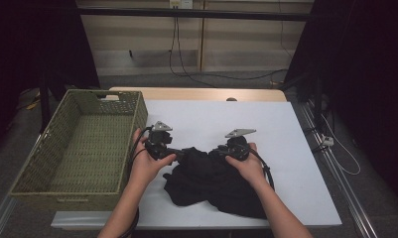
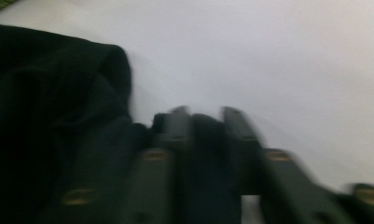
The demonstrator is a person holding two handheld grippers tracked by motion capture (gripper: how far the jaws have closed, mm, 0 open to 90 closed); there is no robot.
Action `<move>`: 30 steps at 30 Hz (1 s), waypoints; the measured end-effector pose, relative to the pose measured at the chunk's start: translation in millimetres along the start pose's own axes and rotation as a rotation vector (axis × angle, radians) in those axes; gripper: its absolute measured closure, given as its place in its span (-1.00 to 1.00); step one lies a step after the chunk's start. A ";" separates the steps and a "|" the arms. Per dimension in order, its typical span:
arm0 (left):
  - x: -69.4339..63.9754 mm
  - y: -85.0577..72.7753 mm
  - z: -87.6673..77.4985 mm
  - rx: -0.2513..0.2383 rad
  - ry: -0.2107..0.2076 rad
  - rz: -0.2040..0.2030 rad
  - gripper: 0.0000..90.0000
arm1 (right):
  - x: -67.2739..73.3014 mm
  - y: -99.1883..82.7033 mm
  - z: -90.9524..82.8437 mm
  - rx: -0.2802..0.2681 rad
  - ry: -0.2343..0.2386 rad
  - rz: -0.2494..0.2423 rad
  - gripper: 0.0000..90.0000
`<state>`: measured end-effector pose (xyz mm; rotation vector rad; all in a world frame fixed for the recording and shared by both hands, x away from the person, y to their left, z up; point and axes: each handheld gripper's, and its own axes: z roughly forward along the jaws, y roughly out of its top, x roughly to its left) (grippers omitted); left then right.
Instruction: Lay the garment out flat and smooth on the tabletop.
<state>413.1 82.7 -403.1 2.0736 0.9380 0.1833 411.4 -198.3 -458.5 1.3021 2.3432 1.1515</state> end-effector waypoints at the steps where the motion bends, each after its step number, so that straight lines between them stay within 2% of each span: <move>1: 0.0 -0.2 0.3 -0.010 0.001 -0.007 -0.67 | -1.4 0.0 -0.2 0.000 0.003 0.006 0.82; 2: 1.0 0.2 -0.2 -0.005 -0.001 0.008 -0.67 | -4.1 0.8 -1.8 -0.008 0.009 0.028 0.87; 3: 1.2 0.3 -0.1 -0.007 -0.003 0.007 -0.67 | -7.3 2.4 -4.9 -0.038 -0.003 0.030 0.87; 4: 0.0 0.3 0.9 -0.029 -0.002 -0.017 -0.67 | -9.5 4.1 -8.3 -0.060 -0.016 0.038 0.87; 5: 2.4 0.9 -0.4 -0.006 -0.001 0.014 -0.67 | -13.6 6.8 -13.7 -0.096 -0.025 0.049 0.88; 6: 1.7 0.6 0.2 -0.013 0.002 -0.007 -0.67 | -18.1 9.5 -20.2 -0.136 -0.035 0.068 0.88; 8: 3.6 1.1 0.2 -0.001 0.002 0.013 -0.67 | -27.9 16.1 -32.7 -0.189 -0.066 0.077 0.88; 9: 3.1 0.9 1.3 -0.010 0.004 -0.006 -0.67 | -31.3 17.8 -35.8 -0.209 -0.066 0.089 0.88; 10: 3.6 0.9 1.7 -0.011 0.006 -0.008 -0.67 | -35.4 19.5 -39.3 -0.226 -0.080 0.098 0.88; 11: 3.7 0.9 2.0 -0.011 0.009 -0.014 -0.67 | -41.0 21.2 -41.7 -0.239 -0.116 0.085 0.87; 12: 5.0 1.0 2.3 -0.010 0.009 -0.004 -0.67 | -44.4 21.6 -42.7 -0.245 -0.129 0.094 0.87; 13: 4.5 0.8 3.3 -0.021 0.010 -0.022 -0.67 | -52.5 21.4 -43.5 -0.256 -0.146 0.110 0.87; 14: 6.5 1.3 2.2 -0.007 0.011 0.004 -0.67 | -55.6 21.0 -43.9 -0.249 -0.148 0.122 0.87; 15: 7.3 1.5 1.8 -0.003 0.008 0.005 -0.67 | -59.8 19.3 -43.2 -0.238 -0.155 0.118 0.86; 16: 6.6 1.2 2.6 -0.011 0.010 -0.018 -0.67 | -62.9 16.5 -41.7 -0.216 -0.164 0.123 0.84; 17: 6.8 1.2 2.5 -0.011 0.014 -0.020 -0.67 | -65.5 12.5 -39.2 -0.182 -0.155 0.130 0.81; 18: 8.0 1.5 1.8 -0.003 0.011 -0.002 -0.67 | -66.7 9.3 -37.1 -0.160 -0.151 0.138 0.78; 19: 7.7 1.4 2.2 -0.006 0.010 -0.012 -0.67 | -67.9 4.3 -34.6 -0.144 -0.155 0.134 0.73; 22: 8.7 1.5 2.9 0.000 0.007 -0.005 -0.67 | -69.9 -7.2 -28.5 -0.075 -0.144 0.156 0.45; 23: 8.6 1.6 3.3 0.000 0.008 0.000 -0.67 | -70.3 -8.9 -28.0 -0.069 -0.161 0.147 0.36; 26: 5.3 1.2 5.6 -0.024 0.004 -0.047 -0.67 | -73.5 -6.4 -33.2 -0.112 -0.191 0.140 0.15; 28: 6.5 1.9 5.2 -0.024 0.005 -0.027 -0.67 | -76.2 -1.9 -35.6 -0.114 -0.209 0.117 0.06; 29: 6.6 2.0 5.3 -0.024 0.004 -0.029 -0.67 | -77.0 -1.2 -34.9 -0.120 -0.185 0.127 0.06; 30: 9.0 2.4 3.8 0.001 0.005 0.004 -0.67 | -76.6 -1.3 -33.7 -0.118 -0.158 0.130 0.06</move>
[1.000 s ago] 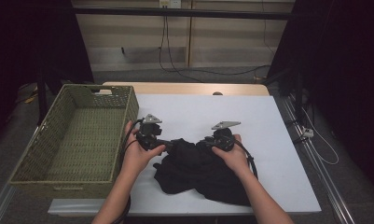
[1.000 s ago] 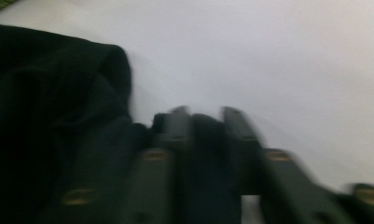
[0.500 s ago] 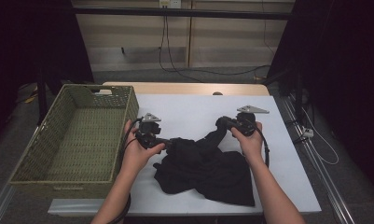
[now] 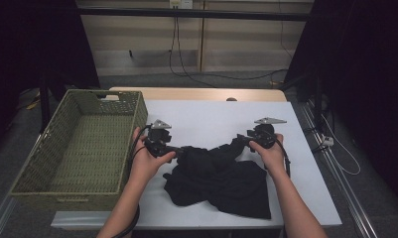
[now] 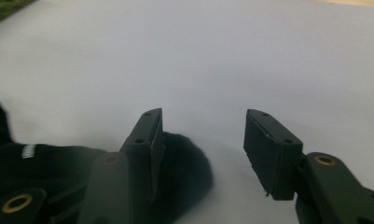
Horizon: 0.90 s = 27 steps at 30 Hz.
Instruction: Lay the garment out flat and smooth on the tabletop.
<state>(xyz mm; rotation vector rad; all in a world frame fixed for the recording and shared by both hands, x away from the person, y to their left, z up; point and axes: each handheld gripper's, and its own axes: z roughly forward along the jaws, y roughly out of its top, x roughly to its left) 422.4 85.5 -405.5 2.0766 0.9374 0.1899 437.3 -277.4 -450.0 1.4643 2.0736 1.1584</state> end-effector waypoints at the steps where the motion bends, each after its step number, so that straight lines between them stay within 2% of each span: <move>1: -0.1 0.0 0.2 -0.002 0.001 -0.006 -0.67 | 1.6 -1.0 2.5 0.027 0.025 -0.010 0.06; 2: -0.4 -0.1 1.0 -0.010 0.001 -0.023 -0.67 | 4.6 -2.3 5.3 0.053 0.029 -0.037 0.06; 4: -0.1 0.0 1.3 -0.003 -0.001 -0.027 -0.67 | 9.1 -4.9 11.0 0.090 0.023 -0.073 0.06; 5: 0.4 0.2 1.1 0.001 -0.001 -0.016 -0.67 | 9.6 -6.1 13.3 0.092 0.007 -0.083 0.14; 6: -0.6 -0.1 1.7 0.000 -0.007 -0.030 -0.67 | 10.5 -5.9 13.4 0.091 -0.021 -0.079 0.29; 7: -0.7 0.0 1.8 -0.001 -0.007 -0.030 -0.67 | 10.2 -5.0 12.7 0.095 -0.026 -0.089 0.55; 8: -0.1 0.6 1.9 -0.005 0.003 -0.021 -0.67 | 11.1 -4.8 12.0 0.100 -0.005 -0.070 0.75; 9: 0.2 1.3 2.2 -0.008 0.006 -0.021 -0.67 | 12.6 -6.0 11.6 0.105 0.021 -0.057 0.78; 10: 0.9 2.3 1.9 -0.004 0.008 -0.015 -0.67 | 13.3 -6.3 10.6 0.104 0.028 -0.066 0.81; 11: 0.6 3.6 2.7 -0.019 0.008 -0.027 -0.67 | 14.1 -6.1 9.1 0.100 0.031 -0.059 0.82; 14: 2.0 9.0 2.6 -0.012 0.009 -0.017 -0.67 | 14.3 -1.0 -2.4 0.006 0.022 -0.016 0.84; 17: 2.1 14.9 6.5 -0.020 0.010 -0.018 -0.67 | 13.4 7.8 -17.4 -0.091 -0.009 -0.011 0.84; 18: 3.0 16.3 10.4 -0.010 0.008 -0.014 -0.67 | 13.4 9.3 -20.4 -0.104 -0.020 -0.014 0.84; 19: 2.7 16.4 15.0 -0.013 0.007 -0.032 -0.66 | 12.7 10.3 -24.5 -0.121 -0.044 -0.017 0.84; 22: 4.2 14.7 25.2 0.021 -0.016 -0.020 -0.61 | 10.6 9.5 -28.3 -0.145 -0.034 0.032 0.83; 24: 3.0 12.3 29.9 0.025 -0.029 -0.030 -0.58 | 10.6 9.2 -29.1 -0.150 -0.047 0.025 0.83; 27: 5.7 7.1 37.5 0.047 -0.021 -0.033 -0.57 | 10.7 9.7 -29.2 -0.162 -0.048 0.028 0.83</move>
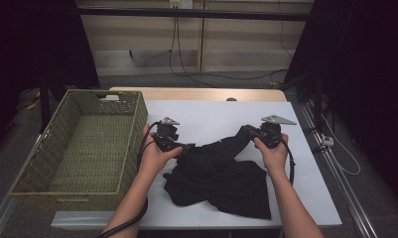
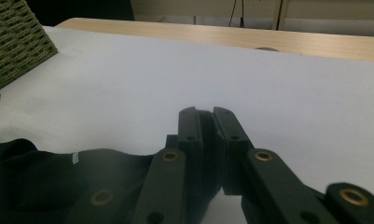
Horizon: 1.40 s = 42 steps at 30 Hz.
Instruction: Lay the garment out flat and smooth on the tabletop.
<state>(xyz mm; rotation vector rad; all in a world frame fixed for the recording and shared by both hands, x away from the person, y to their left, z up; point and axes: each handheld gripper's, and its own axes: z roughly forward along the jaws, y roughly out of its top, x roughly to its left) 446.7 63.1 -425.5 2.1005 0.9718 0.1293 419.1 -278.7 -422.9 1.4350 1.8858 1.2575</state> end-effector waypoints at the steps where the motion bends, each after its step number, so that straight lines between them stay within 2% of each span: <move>1: 2.6 -1.6 2.5 0.014 -0.001 -0.001 -0.57 | -0.5 -0.1 0.0 -0.002 0.000 -0.009 0.83; 2: 1.6 -4.1 6.7 0.003 -0.002 -0.038 -0.54 | -0.1 -0.4 0.1 0.004 0.000 -0.008 0.83; 3: 3.9 -5.8 8.7 0.031 -0.004 -0.016 -0.52 | 0.3 -1.0 0.2 0.010 0.002 -0.007 0.83; 4: 4.2 -7.7 11.3 0.047 -0.005 -0.015 -0.51 | 0.5 -1.5 0.1 0.007 0.002 -0.008 0.83; 5: 4.5 -9.8 13.8 0.063 -0.031 -0.005 -0.45 | 1.0 -1.8 -0.1 0.012 0.004 -0.005 0.83; 6: 2.5 -12.0 16.9 0.064 -0.024 -0.012 -0.34 | 1.5 -2.2 0.1 0.014 0.005 -0.004 0.83; 7: 0.1 -13.7 19.8 0.061 -0.030 -0.038 -0.32 | 1.5 -2.8 0.7 0.011 0.002 -0.015 0.83; 8: -1.2 -15.4 22.1 0.060 -0.028 -0.031 -0.29 | 2.4 -3.2 0.7 0.014 0.012 -0.013 0.83; 9: -1.9 -15.4 22.2 0.064 -0.015 -0.007 -0.23 | 3.3 -3.6 1.3 0.019 0.017 -0.015 0.83; 10: -3.8 -15.1 23.1 0.049 -0.016 -0.025 -0.16 | 4.2 -3.8 2.1 0.018 0.016 -0.022 0.82; 11: -3.9 -14.3 21.9 0.075 -0.023 0.001 -0.05 | 5.5 -3.8 2.1 0.023 0.022 -0.019 0.83; 12: -5.9 -14.0 22.4 0.087 -0.032 0.009 0.12 | 6.6 -3.9 2.9 0.022 0.026 -0.021 0.82; 13: -9.6 -14.1 24.2 0.076 -0.035 0.004 0.24 | 7.9 -3.9 3.1 0.023 0.032 -0.021 0.83; 14: -11.1 -13.6 24.3 0.092 -0.027 0.030 0.26 | 9.4 -3.7 3.4 0.023 0.033 -0.024 0.82; 15: -12.4 -12.9 24.0 0.111 -0.040 0.035 0.40 | 10.6 -3.6 4.2 0.019 0.038 -0.031 0.82; 16: -13.2 -12.4 24.4 0.125 -0.065 0.026 0.67 | 12.4 -3.4 4.3 0.024 0.045 -0.027 0.82; 17: -14.4 -11.9 24.5 0.124 -0.067 0.026 0.83 | 14.0 -3.3 4.9 0.021 0.045 -0.036 0.83; 19: -14.6 -8.8 22.4 0.134 -0.048 0.033 0.92 | 16.6 -3.7 5.8 0.026 0.051 -0.040 0.82; 21: -11.9 -2.0 15.1 0.103 -0.026 0.031 0.93 | 17.9 -3.9 5.6 0.033 0.055 -0.037 0.82; 25: -4.5 20.4 -12.1 -0.004 0.025 0.031 0.94 | 18.4 -1.9 3.9 0.000 0.054 -0.033 0.82; 26: -4.6 26.1 -18.6 -0.043 0.043 0.024 0.94 | 18.7 -1.1 3.4 -0.012 0.052 -0.031 0.83; 28: -0.9 35.1 -30.4 -0.058 0.072 0.064 0.94 | 19.2 0.6 2.9 -0.040 0.050 -0.035 0.82; 29: 1.2 39.4 -35.6 -0.082 0.091 0.075 0.94 | 19.8 1.1 2.6 -0.048 0.045 -0.036 0.82; 31: 2.6 41.6 -38.4 -0.089 0.102 0.067 0.94 | 21.5 2.2 2.1 -0.069 0.036 -0.043 0.82; 32: 1.7 40.2 -36.7 -0.112 0.106 0.045 0.94 | 22.0 2.4 2.4 -0.066 0.039 -0.044 0.82; 33: 1.7 37.8 -34.1 -0.115 0.105 0.050 0.93 | 22.6 1.9 3.4 -0.062 0.040 -0.050 0.82; 35: 2.7 31.8 -27.8 -0.077 0.095 0.067 0.90 | 24.0 0.4 5.3 -0.039 0.046 -0.055 0.82; 37: 1.3 22.9 -15.4 -0.051 0.060 0.047 0.72 | 25.8 -1.7 8.5 -0.013 0.057 -0.060 0.82; 38: 1.7 19.7 -11.4 -0.037 0.055 0.046 0.48 | 27.3 -2.8 9.8 -0.002 0.055 -0.067 0.82; 39: 2.0 17.3 -8.0 -0.022 0.066 0.044 0.30 | 28.8 -3.6 11.0 0.009 0.059 -0.073 0.81; 40: 1.3 15.4 -4.9 -0.035 0.068 0.007 0.21 | 29.9 -4.3 12.0 0.011 0.060 -0.079 0.81; 41: 2.6 14.7 -3.2 -0.051 0.077 -0.013 0.11 | 31.0 -4.6 12.3 0.019 0.061 -0.085 0.82; 42: 6.0 15.3 -3.7 -0.046 0.094 -0.002 -0.04 | 32.0 -4.8 12.6 0.024 0.061 -0.087 0.81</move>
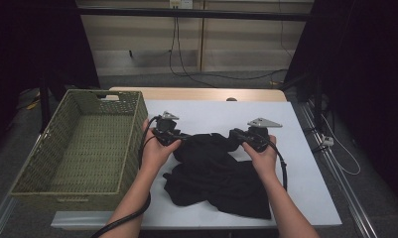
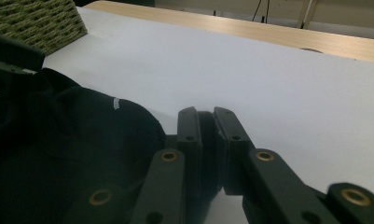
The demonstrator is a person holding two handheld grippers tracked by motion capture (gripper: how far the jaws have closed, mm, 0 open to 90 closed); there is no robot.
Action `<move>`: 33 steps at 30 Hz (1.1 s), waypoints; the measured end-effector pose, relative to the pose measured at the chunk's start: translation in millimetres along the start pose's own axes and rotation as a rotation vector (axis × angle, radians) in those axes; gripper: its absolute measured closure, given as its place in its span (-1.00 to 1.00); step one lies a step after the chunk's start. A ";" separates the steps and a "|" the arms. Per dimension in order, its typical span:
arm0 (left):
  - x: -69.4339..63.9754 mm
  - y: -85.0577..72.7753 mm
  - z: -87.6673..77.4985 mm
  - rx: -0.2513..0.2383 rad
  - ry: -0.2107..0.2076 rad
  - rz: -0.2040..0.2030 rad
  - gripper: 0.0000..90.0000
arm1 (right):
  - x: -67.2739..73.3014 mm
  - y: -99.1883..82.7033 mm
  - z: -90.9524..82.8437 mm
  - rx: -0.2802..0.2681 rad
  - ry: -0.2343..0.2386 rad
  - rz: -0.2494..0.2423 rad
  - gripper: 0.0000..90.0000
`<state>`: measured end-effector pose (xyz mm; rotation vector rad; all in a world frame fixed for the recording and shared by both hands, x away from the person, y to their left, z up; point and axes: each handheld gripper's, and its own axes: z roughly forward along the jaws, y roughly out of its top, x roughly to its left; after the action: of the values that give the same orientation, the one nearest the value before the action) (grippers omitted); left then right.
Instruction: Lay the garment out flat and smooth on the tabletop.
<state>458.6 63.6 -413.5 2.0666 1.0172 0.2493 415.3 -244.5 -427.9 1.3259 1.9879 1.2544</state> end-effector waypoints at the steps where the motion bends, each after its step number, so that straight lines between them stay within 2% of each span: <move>1: 2.1 1.3 -1.5 -0.001 0.017 -0.006 -0.20 | 0.2 -0.1 0.2 0.001 0.001 -0.006 0.81; 2: 4.5 2.5 -2.6 -0.022 0.032 -0.011 -0.29 | 0.3 -0.2 0.3 0.005 -0.003 -0.007 0.81; 5: 10.7 5.4 -6.3 -0.015 0.065 -0.033 -0.35 | -2.4 -1.0 0.3 0.011 -0.022 -0.012 0.81; 8: 15.9 3.3 -3.8 -0.013 0.088 -0.035 -0.27 | -8.3 -1.1 -2.1 0.005 -0.040 0.016 0.82; 9: 19.9 2.5 -3.6 0.024 0.105 -0.002 -0.24 | -10.8 -0.8 -3.8 0.002 -0.052 0.008 0.81; 10: 20.4 0.4 1.0 0.000 0.104 -0.047 -0.24 | -12.2 -0.3 -5.7 0.005 -0.065 0.006 0.82; 11: 25.0 -1.1 2.4 0.032 0.118 -0.016 -0.23 | -14.4 0.0 -7.2 -0.003 -0.071 0.003 0.82; 12: 24.8 -3.2 7.3 0.024 0.134 -0.045 -0.19 | -16.4 -0.1 -8.5 -0.008 -0.070 0.014 0.82; 13: 27.6 -4.4 9.6 0.058 0.133 -0.022 -0.17 | -17.9 -0.3 -9.6 -0.007 -0.071 0.023 0.82; 15: 25.5 -7.6 18.1 0.058 0.124 -0.042 -0.12 | -19.8 -1.6 -10.4 -0.005 -0.075 0.024 0.82; 16: 24.5 -8.4 20.6 0.080 0.127 -0.014 -0.13 | -19.9 -2.2 -10.3 -0.002 -0.070 0.026 0.81; 17: 21.1 -9.7 24.0 0.069 0.115 -0.027 -0.14 | -19.8 -2.7 -10.1 0.000 -0.071 0.026 0.81; 18: 20.1 -10.0 24.8 0.097 0.083 0.003 -0.15 | -19.7 -3.1 -9.2 -0.002 -0.065 0.023 0.81; 19: 13.9 -11.7 29.0 0.066 0.071 -0.031 -0.17 | -18.9 -3.3 -8.3 -0.002 -0.058 0.023 0.81; 20: 10.0 -12.7 30.9 0.062 0.069 -0.023 -0.19 | -17.7 -3.2 -7.8 -0.002 -0.053 0.024 0.81; 21: 7.5 -13.5 31.2 0.081 0.077 0.007 -0.19 | -16.7 -3.3 -7.2 0.002 -0.052 0.016 0.81; 23: 5.0 -16.2 34.0 0.104 0.083 0.033 -0.19 | -13.9 -3.4 -5.5 0.007 -0.041 0.013 0.81; 24: 2.6 -18.4 36.5 0.087 0.076 0.010 -0.16 | -12.8 -3.8 -5.0 0.016 -0.041 0.007 0.81; 26: 0.7 -20.7 37.0 0.069 0.081 0.016 -0.15 | -9.9 -4.6 -3.0 0.019 -0.029 0.003 0.81; 27: 1.6 -20.7 35.7 0.088 0.076 0.044 -0.12 | -8.6 -4.8 -2.4 0.023 -0.028 0.000 0.81; 29: -3.0 -20.8 36.7 0.063 0.062 0.014 0.04 | -6.0 -4.8 -0.8 0.024 -0.010 -0.006 0.81; 30: -3.5 -19.9 35.4 0.089 0.044 0.040 0.17 | -4.7 -4.8 -0.1 0.028 -0.009 -0.013 0.81; 31: -5.7 -19.4 36.1 0.094 0.022 0.030 0.32 | -2.9 -4.9 1.0 0.029 -0.004 -0.014 0.81; 33: -11.7 -18.9 37.5 0.090 0.002 0.006 0.48 | 0.1 -5.5 4.0 0.042 0.013 -0.024 0.80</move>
<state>458.1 40.0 -450.3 2.1510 1.0409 0.2121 415.6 -243.4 -434.6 1.3123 2.0438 1.2193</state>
